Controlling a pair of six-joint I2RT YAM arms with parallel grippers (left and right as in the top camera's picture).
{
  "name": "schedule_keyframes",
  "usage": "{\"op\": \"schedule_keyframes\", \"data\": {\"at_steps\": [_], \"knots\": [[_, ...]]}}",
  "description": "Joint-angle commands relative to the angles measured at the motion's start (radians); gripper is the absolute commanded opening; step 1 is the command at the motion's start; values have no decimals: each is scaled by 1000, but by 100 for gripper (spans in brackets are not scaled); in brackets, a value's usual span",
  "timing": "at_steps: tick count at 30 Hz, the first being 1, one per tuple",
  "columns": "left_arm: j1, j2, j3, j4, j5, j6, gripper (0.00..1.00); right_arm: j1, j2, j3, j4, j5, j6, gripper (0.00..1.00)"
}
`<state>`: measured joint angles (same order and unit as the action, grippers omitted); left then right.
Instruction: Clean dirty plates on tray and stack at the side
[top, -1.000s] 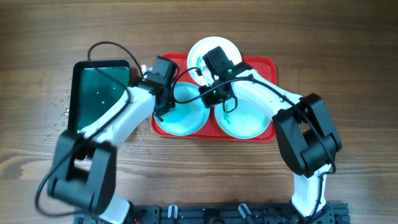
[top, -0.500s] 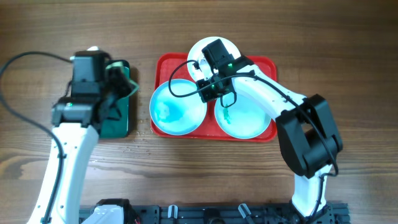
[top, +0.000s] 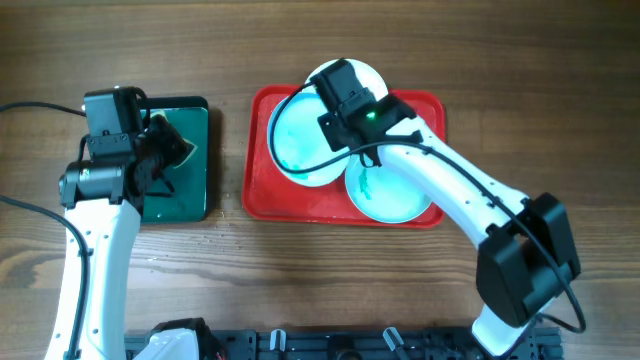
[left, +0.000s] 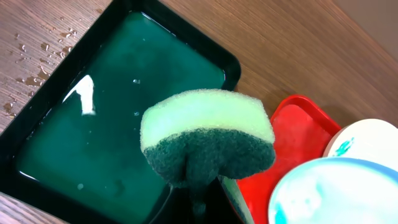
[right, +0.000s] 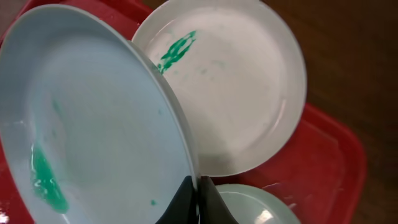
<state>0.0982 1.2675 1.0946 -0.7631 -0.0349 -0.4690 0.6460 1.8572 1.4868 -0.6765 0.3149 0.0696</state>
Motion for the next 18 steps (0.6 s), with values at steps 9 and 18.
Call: {"op": "schedule_keyframes", "data": {"at_steps": [9,18], "knots": [[4,-11,-2,13,-7,-10,4,308,-72,23,113,726,-412,4],[4,-11,-2,9,-7,-10,4,373,-72,22,198,824,-571,4]]}}
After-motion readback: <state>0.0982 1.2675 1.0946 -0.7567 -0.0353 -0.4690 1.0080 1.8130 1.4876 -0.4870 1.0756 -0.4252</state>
